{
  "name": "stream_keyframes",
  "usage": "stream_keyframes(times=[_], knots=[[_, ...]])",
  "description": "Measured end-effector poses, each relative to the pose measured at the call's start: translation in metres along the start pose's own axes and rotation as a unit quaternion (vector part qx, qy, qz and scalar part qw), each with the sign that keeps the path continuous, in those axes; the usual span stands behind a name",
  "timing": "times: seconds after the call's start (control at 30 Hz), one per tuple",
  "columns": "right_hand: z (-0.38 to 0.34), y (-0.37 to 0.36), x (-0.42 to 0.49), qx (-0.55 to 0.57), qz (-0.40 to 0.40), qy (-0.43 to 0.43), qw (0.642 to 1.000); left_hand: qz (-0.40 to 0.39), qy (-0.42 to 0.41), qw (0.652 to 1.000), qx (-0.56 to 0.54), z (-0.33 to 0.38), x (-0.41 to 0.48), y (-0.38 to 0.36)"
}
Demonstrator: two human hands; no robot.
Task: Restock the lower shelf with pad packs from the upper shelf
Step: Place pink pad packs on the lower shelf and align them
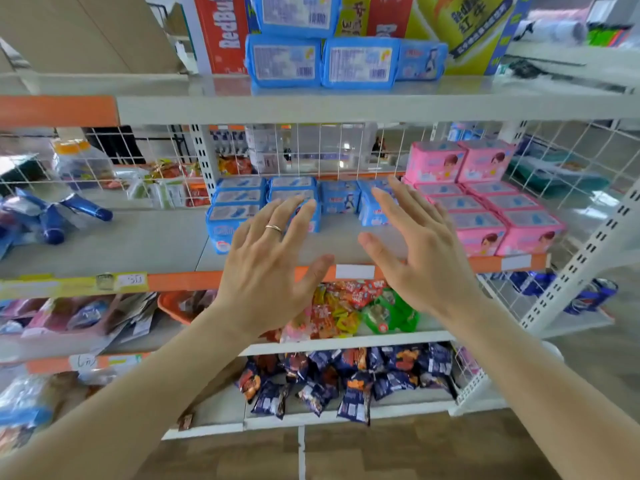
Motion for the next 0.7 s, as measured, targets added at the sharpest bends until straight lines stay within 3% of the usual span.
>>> stream_keyframes(times=[0.37, 0.7], knots=[[0.092, 0.072, 0.073, 0.018, 0.058, 0.055, 0.997, 0.053, 0.000, 0.999, 0.010, 0.075, 0.097, -0.016], [0.164, 0.110, 0.114, 0.026, 0.043, 0.098, 0.994, 0.079, 0.037, 0.996, 0.019, 0.137, 0.164, -0.029]])
Point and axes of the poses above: each hand's wrist, its own x-axis towards the middle knuckle, its own y-axis out of the back of the hand, z = x × y, the point moved 1 cm from there along x, towards the middle knuckle, and after that the axes turned 6 degrees about x, right-handed, at the moved point
